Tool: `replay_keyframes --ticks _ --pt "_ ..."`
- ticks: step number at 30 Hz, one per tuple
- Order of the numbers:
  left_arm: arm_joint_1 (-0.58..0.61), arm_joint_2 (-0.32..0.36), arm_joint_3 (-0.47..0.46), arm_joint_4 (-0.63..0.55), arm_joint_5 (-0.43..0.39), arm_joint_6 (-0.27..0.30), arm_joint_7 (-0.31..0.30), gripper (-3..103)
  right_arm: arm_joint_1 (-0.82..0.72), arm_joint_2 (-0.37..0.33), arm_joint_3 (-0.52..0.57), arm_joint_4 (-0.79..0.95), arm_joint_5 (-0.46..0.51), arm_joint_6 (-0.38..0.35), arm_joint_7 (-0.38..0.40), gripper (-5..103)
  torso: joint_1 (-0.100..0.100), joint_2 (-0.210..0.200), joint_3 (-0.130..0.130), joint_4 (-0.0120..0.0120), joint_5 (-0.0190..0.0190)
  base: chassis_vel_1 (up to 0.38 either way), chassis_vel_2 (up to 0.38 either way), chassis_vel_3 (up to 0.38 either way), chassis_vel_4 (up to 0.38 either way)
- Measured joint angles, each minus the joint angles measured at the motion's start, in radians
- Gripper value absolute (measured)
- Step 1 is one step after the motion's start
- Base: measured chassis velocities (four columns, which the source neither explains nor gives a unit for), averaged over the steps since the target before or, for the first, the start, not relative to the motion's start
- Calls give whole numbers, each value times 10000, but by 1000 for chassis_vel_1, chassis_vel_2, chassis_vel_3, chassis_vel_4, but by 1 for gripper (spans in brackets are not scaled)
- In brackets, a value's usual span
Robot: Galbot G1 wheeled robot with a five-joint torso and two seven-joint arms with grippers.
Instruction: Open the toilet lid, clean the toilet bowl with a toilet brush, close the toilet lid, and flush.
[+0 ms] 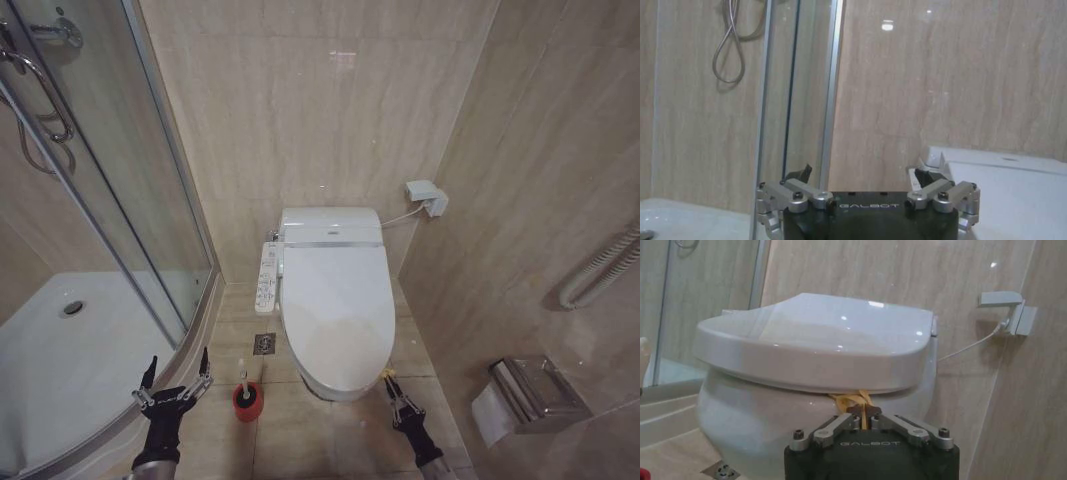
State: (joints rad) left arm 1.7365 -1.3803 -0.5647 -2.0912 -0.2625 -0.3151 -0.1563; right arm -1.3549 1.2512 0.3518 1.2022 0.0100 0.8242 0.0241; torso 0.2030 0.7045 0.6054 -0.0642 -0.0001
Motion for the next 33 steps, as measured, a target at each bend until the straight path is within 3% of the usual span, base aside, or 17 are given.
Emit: replay_keyframes --ticks 1,24,33 --pt "-15 11 6 14 -9 -1 -1 100 -45 0 19 29 0 0 -2 3 0 0 0 0 0 0 0 0 0" --pt "-292 150 -14 189 -221 -8 -66 100 -1006 303 742 1625 346 -19 531 0 0 0 0 2 2 0 0 0 0" --pt "-246 138 -159 175 -222 -2 -74 100 -1431 336 917 3647 384 -21 880 0 0 0 1 -1 0 0 0 0 0"
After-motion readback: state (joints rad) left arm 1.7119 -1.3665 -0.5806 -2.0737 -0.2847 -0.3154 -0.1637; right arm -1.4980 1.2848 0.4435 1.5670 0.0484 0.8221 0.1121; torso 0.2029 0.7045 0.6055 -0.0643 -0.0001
